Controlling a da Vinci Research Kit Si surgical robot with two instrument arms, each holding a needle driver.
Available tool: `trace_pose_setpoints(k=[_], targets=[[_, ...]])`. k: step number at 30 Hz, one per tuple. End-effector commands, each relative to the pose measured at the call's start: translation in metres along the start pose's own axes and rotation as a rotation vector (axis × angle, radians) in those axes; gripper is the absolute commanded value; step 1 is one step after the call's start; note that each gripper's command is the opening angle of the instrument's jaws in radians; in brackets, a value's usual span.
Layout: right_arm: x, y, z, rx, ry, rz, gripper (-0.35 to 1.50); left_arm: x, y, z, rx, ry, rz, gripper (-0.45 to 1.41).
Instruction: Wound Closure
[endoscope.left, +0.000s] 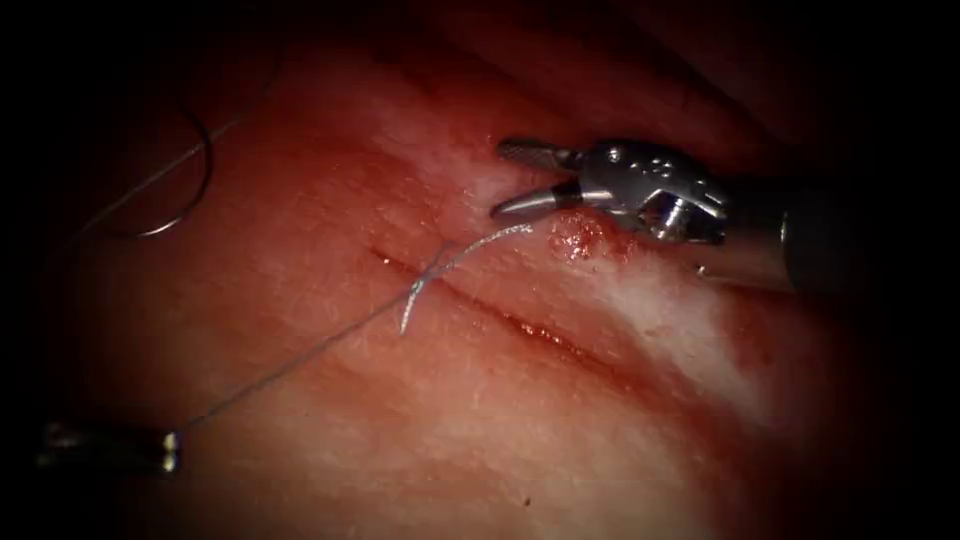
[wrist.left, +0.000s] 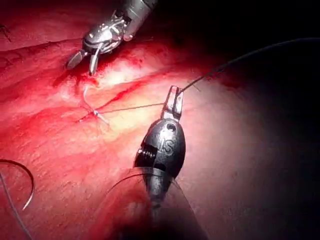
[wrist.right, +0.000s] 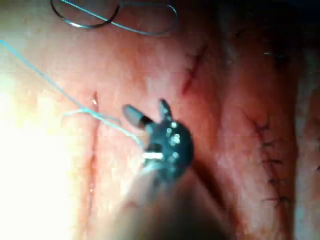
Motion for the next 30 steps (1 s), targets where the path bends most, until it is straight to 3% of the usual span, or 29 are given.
trace_pose_setpoints(k=[1,10,16,30], targets=[[-0.0003,-0.0007,0.0002,-0.006,0.012,0.001,0.88,-0.0004,-0.0006,0.0010,-0.012,-0.005,0.007,-0.45],[-0.0006,-0.0031,0.0005,-0.019,0.044,-0.003,0.09,-0.0012,-0.0055,0.0048,-0.107,0.011,0.011,-0.45],[-0.0003,-0.0032,0.0028,-0.045,0.079,-0.025,-0.16,-0.0018,-0.0084,0.0070,-0.193,0.053,0.019,-0.45],[-0.0037,-0.0057,0.0105,-0.018,0.112,-0.073,-0.18,0.0005,-0.0176,0.0127,-0.224,0.136,-0.002,-0.45]])
